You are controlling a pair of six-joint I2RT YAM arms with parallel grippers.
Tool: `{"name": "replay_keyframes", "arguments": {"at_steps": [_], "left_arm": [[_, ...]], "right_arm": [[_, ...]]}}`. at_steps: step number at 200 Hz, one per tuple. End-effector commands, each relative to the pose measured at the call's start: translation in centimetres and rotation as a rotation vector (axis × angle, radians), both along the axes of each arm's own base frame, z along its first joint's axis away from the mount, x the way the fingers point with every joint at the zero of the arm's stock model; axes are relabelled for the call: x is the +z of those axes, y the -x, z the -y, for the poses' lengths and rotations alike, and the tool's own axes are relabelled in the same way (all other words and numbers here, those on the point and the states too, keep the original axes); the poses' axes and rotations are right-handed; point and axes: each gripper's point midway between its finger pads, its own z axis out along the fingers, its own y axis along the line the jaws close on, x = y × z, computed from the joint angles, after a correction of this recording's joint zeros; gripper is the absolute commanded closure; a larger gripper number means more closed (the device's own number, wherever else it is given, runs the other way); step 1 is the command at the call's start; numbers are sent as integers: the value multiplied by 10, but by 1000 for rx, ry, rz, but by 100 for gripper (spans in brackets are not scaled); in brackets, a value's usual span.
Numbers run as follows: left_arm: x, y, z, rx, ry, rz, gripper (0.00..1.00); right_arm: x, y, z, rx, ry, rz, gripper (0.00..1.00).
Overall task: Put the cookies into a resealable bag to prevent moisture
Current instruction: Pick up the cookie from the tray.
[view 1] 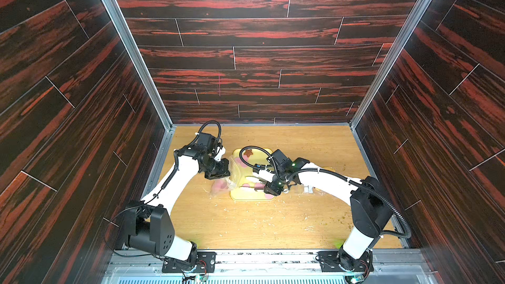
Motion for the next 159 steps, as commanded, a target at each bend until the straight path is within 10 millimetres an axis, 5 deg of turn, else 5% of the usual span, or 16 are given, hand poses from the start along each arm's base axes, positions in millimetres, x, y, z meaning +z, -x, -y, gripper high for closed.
{"name": "replay_keyframes", "arguments": {"at_steps": [1, 59, 159], "left_arm": [[2, 5, -3, -13, -5, 5, 100], [1, 6, -3, -11, -5, 2, 100], [0, 6, -3, -11, -8, 0, 100]], "right_arm": [[12, 6, -3, 13, -59, -6, 49], [-6, 5, 10, 0, 52, 5, 49], [-6, 2, 8, -9, 92, 22, 58]]}}
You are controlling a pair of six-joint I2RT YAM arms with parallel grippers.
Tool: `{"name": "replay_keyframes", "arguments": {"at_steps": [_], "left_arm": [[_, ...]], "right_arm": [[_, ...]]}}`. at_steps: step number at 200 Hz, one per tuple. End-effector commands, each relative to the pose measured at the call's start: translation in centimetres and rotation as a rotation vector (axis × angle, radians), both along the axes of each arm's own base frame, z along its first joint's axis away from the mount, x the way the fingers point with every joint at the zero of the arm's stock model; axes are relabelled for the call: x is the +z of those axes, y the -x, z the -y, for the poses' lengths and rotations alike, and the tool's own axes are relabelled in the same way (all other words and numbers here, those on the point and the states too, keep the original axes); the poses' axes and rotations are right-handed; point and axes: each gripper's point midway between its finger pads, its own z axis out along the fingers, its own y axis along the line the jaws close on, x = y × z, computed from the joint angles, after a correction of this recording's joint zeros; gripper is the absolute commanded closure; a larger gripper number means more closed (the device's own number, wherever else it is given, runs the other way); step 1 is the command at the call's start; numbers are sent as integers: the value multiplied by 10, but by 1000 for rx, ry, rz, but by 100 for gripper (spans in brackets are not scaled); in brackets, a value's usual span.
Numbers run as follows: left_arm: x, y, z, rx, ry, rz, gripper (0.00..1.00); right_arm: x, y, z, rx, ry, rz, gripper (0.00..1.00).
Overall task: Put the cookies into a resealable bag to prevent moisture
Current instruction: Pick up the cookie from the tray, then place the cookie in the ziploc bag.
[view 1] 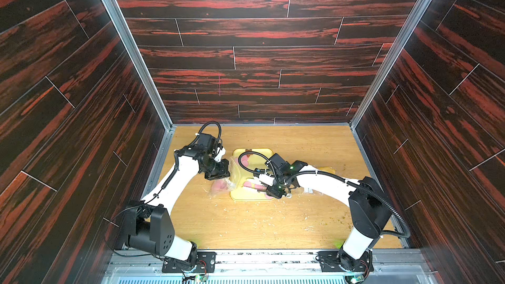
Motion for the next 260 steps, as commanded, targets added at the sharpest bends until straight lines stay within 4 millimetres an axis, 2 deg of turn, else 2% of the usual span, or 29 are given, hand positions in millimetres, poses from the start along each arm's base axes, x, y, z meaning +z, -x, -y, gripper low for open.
{"name": "replay_keyframes", "arguments": {"at_steps": [1, 42, 64, 130, 155, 174, 194, 206, 238, 260], "left_arm": [[1, 5, -3, -10, -7, 3, 100], [3, 4, -3, -11, -8, 8, 100], [2, 2, -3, -12, -6, 5, 100], [2, 1, -2, -13, -7, 3, 100], [2, 0, -2, -12, -6, 3, 100], [2, 0, -1, -12, -3, 1, 100], [3, 0, -1, -11, 1, 6, 100], [4, 0, -1, -10, 2, 7, 100], [7, 3, -2, -8, 3, 10, 100], [10, 3, -3, -5, -2, 22, 100]], "right_arm": [[6, -3, -6, 1, -14, -5, 58], [14, -5, -5, -11, -30, 8, 60], [29, -8, -2, -26, -72, 32, 60], [91, -13, 18, -85, -252, 121, 60], [121, -7, 13, -57, -365, 136, 60], [139, 4, -1, 5, -462, 101, 60], [144, 14, -19, 68, -541, 35, 60], [140, 17, -28, 95, -546, 10, 60], [130, 9, -42, 102, -542, -13, 59], [129, 6, -45, 102, -545, -15, 53]]}}
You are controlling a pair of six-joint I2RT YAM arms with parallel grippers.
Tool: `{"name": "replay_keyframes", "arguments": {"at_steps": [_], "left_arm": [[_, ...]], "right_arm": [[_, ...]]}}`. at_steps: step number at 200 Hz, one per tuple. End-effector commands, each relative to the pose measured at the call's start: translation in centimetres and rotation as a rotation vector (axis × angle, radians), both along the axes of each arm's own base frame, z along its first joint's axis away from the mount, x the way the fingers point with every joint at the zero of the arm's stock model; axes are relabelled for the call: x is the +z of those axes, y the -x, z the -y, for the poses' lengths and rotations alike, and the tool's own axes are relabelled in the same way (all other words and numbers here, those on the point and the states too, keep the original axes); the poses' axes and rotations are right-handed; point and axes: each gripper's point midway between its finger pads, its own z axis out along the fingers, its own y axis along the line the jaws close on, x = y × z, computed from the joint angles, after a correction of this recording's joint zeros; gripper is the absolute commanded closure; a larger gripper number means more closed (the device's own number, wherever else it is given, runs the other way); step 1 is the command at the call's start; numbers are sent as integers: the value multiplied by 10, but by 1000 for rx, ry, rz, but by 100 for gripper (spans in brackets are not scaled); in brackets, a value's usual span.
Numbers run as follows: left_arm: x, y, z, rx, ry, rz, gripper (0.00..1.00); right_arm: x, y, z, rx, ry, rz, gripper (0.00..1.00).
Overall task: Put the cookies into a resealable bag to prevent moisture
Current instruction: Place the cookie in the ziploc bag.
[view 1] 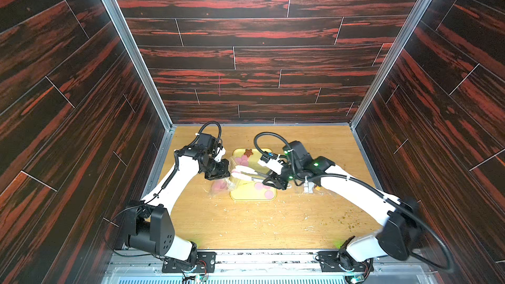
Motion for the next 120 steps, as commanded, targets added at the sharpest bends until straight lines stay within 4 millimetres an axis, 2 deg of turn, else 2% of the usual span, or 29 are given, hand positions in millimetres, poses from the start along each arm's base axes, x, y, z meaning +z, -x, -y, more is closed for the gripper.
{"name": "replay_keyframes", "arguments": {"at_steps": [1, 36, 62, 81, 95, 108, 120], "left_arm": [[10, 3, -3, -4, -2, 23, 100], [11, 3, -3, -4, -1, 24, 100], [12, 3, -3, -4, -1, 27, 100], [12, 4, -4, -3, -6, 29, 100], [13, 2, -5, -1, -10, 32, 100], [13, 2, -4, -3, -7, 30, 100], [14, 1, -3, -4, -2, 31, 100]], "right_arm": [[14, -4, -15, 39, -64, 9, 53], [23, -1, -13, 41, -83, 28, 49], [27, -5, 10, -34, -64, 56, 49], [15, -17, 46, -165, 17, 86, 49], [-3, -19, 71, -235, 113, 92, 49], [-21, -15, 86, -257, 200, 76, 49], [-33, -11, 91, -259, 245, 43, 49]]}}
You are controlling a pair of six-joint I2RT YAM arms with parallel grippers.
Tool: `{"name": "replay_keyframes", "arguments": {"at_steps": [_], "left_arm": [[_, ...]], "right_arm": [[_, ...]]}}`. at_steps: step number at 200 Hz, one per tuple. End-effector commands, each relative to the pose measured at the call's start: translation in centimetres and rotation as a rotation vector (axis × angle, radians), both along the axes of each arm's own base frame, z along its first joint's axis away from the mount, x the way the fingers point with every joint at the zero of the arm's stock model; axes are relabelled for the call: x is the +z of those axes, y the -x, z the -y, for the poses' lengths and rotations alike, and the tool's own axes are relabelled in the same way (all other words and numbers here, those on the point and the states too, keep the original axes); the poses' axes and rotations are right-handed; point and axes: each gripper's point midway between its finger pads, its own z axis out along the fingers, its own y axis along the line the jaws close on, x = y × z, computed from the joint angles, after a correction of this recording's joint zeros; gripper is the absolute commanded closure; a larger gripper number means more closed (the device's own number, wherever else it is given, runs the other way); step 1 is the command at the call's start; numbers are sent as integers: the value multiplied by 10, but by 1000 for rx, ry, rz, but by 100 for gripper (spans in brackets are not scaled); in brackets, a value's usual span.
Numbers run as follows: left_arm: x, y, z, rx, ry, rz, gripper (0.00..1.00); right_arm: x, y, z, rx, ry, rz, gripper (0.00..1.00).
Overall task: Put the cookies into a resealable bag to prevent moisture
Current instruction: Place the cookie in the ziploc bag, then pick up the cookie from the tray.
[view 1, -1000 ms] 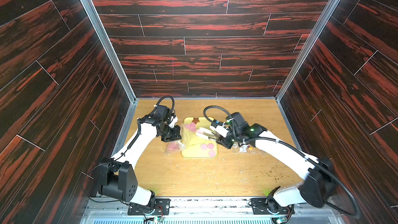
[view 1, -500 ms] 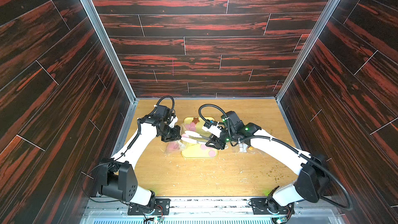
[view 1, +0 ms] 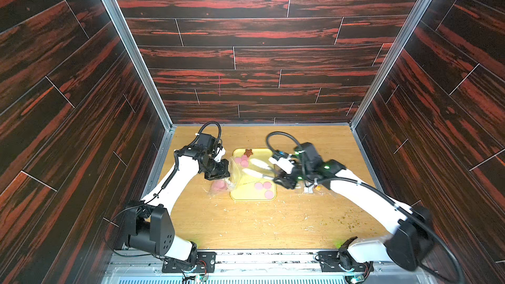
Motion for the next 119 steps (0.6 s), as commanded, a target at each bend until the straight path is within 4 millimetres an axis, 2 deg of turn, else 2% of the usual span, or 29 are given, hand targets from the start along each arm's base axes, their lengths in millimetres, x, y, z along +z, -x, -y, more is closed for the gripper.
{"name": "replay_keyframes", "arguments": {"at_steps": [1, 45, 75, 119], "left_arm": [[14, 0, -2, -5, 1, 37, 100], [15, 1, -2, -7, -3, 33, 100], [15, 2, -4, -5, -7, 35, 100], [11, 1, -3, -10, -5, 25, 100]], "right_arm": [[-26, 7, 22, -44, 132, -39, 49], [-63, 10, 12, 27, 249, -72, 49], [-70, 4, 7, 45, 265, -73, 49], [-84, 8, 4, 68, 303, -104, 49]]}}
